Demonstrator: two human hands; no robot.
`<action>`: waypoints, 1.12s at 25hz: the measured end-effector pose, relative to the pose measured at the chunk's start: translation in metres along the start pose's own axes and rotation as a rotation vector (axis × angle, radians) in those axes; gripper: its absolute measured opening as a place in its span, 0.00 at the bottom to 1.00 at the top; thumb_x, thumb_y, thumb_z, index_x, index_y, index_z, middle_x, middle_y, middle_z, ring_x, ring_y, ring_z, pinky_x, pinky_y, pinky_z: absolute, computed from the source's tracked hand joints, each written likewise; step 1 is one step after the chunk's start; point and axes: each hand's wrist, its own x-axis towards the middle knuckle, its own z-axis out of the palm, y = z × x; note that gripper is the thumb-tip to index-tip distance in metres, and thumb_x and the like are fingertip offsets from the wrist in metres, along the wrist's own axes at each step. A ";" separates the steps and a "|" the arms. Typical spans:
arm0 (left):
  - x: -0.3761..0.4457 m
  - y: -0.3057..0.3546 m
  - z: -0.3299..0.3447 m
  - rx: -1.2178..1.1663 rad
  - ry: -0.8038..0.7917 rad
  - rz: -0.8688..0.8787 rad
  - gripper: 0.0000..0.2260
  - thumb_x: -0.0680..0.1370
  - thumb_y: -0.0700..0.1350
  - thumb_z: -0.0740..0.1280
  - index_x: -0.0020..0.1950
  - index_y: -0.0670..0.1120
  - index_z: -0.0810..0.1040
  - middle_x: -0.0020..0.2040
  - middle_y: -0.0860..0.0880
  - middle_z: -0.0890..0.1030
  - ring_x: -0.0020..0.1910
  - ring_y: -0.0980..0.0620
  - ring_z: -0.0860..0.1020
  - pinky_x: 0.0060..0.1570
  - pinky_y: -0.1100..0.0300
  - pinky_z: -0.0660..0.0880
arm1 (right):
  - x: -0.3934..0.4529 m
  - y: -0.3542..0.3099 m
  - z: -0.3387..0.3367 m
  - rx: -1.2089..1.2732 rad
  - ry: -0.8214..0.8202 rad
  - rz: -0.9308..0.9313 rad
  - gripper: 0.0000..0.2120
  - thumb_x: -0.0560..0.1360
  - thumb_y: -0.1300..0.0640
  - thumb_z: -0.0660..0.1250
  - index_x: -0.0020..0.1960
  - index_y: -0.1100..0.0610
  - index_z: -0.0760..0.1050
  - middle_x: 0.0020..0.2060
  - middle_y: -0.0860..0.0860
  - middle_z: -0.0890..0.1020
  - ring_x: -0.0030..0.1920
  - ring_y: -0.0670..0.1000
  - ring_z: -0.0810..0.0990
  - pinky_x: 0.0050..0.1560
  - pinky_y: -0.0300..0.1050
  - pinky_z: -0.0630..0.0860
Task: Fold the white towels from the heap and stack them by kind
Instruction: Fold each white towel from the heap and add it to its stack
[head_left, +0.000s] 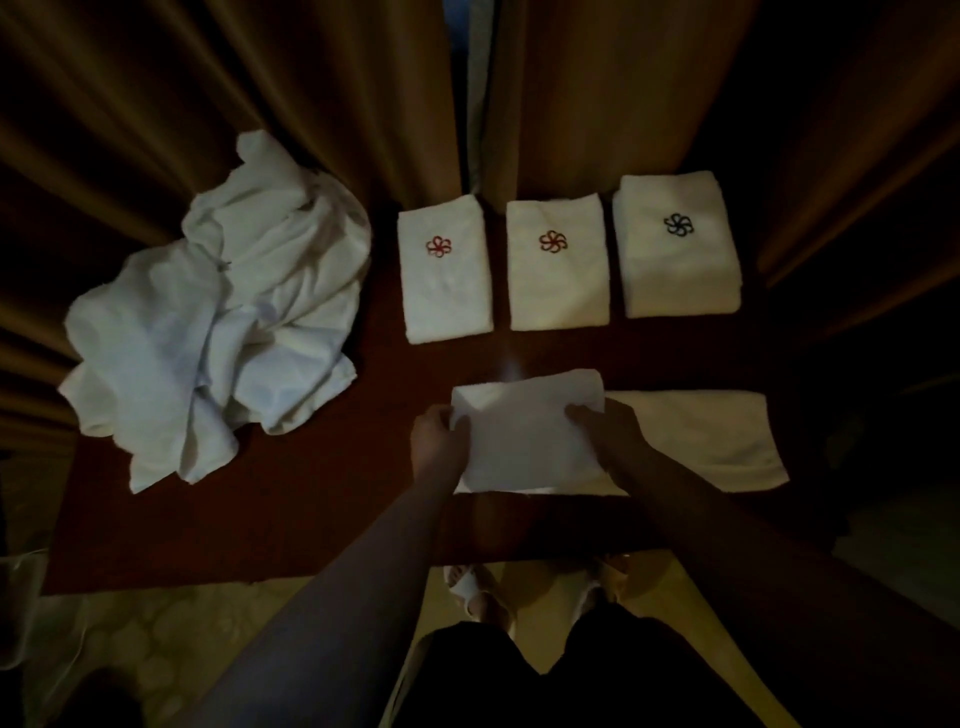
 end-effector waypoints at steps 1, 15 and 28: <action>0.003 -0.003 0.003 0.029 -0.025 -0.019 0.15 0.77 0.50 0.65 0.60 0.45 0.76 0.54 0.47 0.80 0.53 0.47 0.79 0.47 0.56 0.74 | 0.003 0.005 -0.003 -0.011 0.014 -0.002 0.19 0.75 0.56 0.69 0.63 0.62 0.75 0.59 0.60 0.79 0.58 0.60 0.78 0.59 0.57 0.76; 0.033 -0.011 0.027 0.053 -0.126 -0.166 0.29 0.75 0.56 0.69 0.70 0.42 0.69 0.66 0.44 0.75 0.62 0.44 0.75 0.56 0.54 0.74 | 0.049 0.047 -0.005 -0.581 0.188 0.033 0.21 0.76 0.50 0.67 0.62 0.64 0.71 0.56 0.61 0.78 0.56 0.61 0.77 0.49 0.47 0.71; 0.031 -0.010 0.028 -0.047 -0.153 -0.145 0.21 0.77 0.54 0.68 0.63 0.42 0.74 0.53 0.48 0.78 0.46 0.53 0.76 0.35 0.65 0.70 | 0.052 0.057 0.002 -0.623 0.243 0.083 0.25 0.81 0.52 0.58 0.71 0.66 0.61 0.66 0.63 0.71 0.65 0.61 0.71 0.62 0.49 0.68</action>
